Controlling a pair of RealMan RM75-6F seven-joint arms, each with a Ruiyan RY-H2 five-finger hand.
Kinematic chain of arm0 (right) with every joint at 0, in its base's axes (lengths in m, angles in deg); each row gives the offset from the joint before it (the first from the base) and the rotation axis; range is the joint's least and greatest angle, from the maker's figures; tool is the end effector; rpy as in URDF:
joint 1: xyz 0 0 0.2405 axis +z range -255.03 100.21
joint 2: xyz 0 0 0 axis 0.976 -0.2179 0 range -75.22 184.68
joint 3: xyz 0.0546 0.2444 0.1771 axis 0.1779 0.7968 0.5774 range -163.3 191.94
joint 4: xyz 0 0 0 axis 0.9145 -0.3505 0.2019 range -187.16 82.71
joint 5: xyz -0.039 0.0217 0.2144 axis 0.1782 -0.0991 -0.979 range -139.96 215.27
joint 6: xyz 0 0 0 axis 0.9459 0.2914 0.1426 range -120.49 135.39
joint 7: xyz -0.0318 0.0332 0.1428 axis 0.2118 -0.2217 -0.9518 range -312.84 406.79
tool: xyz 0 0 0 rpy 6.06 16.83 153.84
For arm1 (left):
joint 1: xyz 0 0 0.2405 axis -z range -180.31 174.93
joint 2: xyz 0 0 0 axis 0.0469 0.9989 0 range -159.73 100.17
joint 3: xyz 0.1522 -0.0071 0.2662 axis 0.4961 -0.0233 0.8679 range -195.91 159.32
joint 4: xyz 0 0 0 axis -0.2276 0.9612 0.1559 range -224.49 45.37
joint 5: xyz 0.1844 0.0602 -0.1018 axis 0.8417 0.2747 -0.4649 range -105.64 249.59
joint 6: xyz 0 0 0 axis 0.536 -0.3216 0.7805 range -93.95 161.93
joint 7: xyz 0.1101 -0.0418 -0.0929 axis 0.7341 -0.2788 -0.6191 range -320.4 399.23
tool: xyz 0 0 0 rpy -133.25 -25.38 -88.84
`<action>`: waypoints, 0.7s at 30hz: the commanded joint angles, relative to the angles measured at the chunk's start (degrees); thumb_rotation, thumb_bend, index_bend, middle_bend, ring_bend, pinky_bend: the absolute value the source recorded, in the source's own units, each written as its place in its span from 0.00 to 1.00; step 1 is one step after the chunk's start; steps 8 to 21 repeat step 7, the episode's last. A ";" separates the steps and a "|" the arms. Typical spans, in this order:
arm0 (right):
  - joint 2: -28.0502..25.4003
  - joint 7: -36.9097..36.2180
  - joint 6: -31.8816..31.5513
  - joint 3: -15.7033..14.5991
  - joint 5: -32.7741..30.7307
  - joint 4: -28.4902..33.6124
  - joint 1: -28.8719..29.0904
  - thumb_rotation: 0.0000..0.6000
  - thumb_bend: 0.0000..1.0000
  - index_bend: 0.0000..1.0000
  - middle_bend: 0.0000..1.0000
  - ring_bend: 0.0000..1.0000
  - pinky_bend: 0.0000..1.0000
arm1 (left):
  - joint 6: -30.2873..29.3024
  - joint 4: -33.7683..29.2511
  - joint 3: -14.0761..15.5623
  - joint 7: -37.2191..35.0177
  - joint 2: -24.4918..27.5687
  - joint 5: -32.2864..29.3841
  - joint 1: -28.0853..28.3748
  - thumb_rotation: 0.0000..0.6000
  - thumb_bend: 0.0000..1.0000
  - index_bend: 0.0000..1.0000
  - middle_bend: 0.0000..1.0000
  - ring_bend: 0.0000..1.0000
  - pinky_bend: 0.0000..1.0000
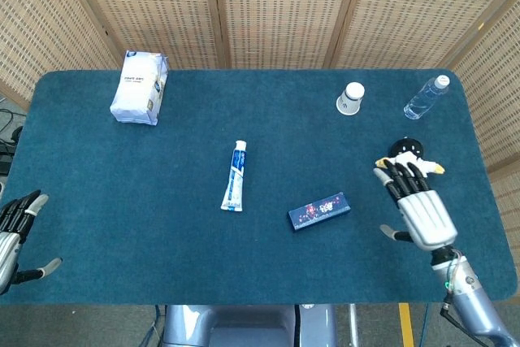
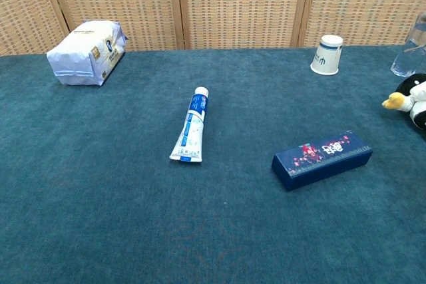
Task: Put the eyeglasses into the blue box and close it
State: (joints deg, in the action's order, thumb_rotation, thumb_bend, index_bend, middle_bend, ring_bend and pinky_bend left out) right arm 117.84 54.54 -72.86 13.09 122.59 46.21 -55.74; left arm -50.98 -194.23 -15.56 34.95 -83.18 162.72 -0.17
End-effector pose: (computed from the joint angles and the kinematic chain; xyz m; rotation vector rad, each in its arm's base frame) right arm -0.2864 -0.2667 0.1489 1.6519 -0.7791 0.9761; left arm -0.3287 0.1532 0.2017 -1.4385 -1.0582 -0.9272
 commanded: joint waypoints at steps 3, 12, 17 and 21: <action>1.18 -10.80 -8.75 0.69 -1.43 -6.04 -8.41 1.00 0.00 0.00 0.00 0.00 0.00 | -1.33 0.86 -0.32 -0.76 -0.25 0.09 -0.64 1.00 0.04 0.00 0.00 0.00 0.00; 2.23 -12.78 -10.62 1.22 -0.89 -7.56 -9.98 1.00 0.00 0.00 0.00 0.00 0.00 | -1.09 1.05 -0.27 -1.20 -0.09 0.06 -0.59 1.00 0.04 0.00 0.00 0.00 0.00; 2.23 -12.78 -10.62 1.22 -0.89 -7.56 -9.98 1.00 0.00 0.00 0.00 0.00 0.00 | -1.09 1.05 -0.27 -1.20 -0.09 0.06 -0.59 1.00 0.04 0.00 0.00 0.00 0.00; 2.23 -12.78 -10.62 1.22 -0.89 -7.56 -9.98 1.00 0.00 0.00 0.00 0.00 0.00 | -1.09 1.05 -0.27 -1.20 -0.09 0.06 -0.59 1.00 0.04 0.00 0.00 0.00 0.00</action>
